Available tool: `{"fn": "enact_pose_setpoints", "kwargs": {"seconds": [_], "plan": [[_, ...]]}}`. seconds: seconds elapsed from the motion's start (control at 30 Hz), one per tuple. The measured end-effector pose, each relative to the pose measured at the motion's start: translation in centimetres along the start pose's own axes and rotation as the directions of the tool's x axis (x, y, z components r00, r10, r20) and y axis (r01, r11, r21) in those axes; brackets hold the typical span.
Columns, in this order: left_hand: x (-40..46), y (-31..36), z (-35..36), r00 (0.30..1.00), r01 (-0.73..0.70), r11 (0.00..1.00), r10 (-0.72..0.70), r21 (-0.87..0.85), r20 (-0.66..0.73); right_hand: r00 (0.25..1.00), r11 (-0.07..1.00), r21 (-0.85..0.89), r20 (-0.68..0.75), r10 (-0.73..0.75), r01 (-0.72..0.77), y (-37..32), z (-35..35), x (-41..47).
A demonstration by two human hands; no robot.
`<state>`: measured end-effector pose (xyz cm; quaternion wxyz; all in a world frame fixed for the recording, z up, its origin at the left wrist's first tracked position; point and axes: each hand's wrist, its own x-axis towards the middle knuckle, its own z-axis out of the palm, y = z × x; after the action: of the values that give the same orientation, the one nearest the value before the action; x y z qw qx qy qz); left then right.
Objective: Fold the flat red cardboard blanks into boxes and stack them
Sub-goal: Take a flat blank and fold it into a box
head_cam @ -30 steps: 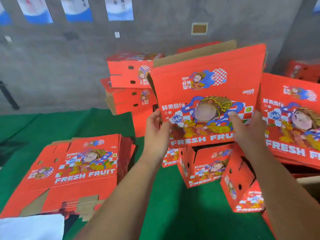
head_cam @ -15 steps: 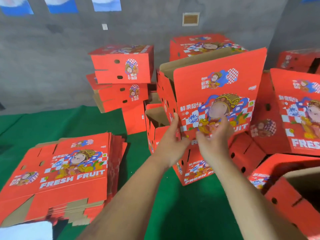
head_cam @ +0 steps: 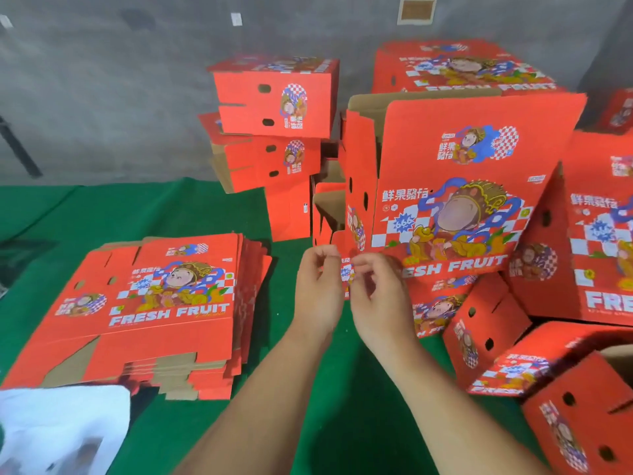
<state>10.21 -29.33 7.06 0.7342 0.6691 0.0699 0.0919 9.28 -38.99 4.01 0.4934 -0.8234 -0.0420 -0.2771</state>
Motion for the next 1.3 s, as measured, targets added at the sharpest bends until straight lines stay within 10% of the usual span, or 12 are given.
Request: {"fn": "enact_pose_setpoints", "kwargs": {"seconds": [0.37,0.53,0.67,0.83,1.0,1.17,1.3], "plan": [[2.1,-5.4,-11.6,0.921,0.212,0.965,-0.25,-0.157,-0.297,0.847,0.987,-0.159,0.521,0.102,-0.021,-2.2,13.1,-2.4],[3.0,-7.9,-19.0,0.932,0.208,0.957,-0.132,0.2,-0.338,0.738,0.959,-0.12,0.616,0.274,-0.256,-2.8,17.7,-4.9],[3.8,-10.8,-26.5,0.945,0.267,0.375,-0.284,0.888,-0.164,0.601,0.837,-0.112,0.645,0.471,-0.535,-2.9,21.4,-6.7],[2.3,-12.9,-30.6,0.95,0.06,0.117,-0.311,0.991,-0.021,0.523,0.669,-0.149,0.51,0.683,-0.728,-2.3,26.1,-7.3],[1.8,-12.4,-34.3,0.965,0.06,0.245,-0.262,0.968,0.007,0.446,0.493,-0.051,0.354,0.822,-0.868,-0.3,28.0,-8.3],[4.2,-11.4,-43.0,0.832,0.544,0.497,-0.218,0.676,-0.509,0.364,0.35,0.101,0.258,0.895,-0.931,0.8,25.1,-9.9],[5.3,-11.5,-45.1,0.802,0.589,0.524,-0.282,0.616,-0.527,0.392,0.352,0.187,0.257,0.883,-0.917,0.4,21.9,-12.0]]}}
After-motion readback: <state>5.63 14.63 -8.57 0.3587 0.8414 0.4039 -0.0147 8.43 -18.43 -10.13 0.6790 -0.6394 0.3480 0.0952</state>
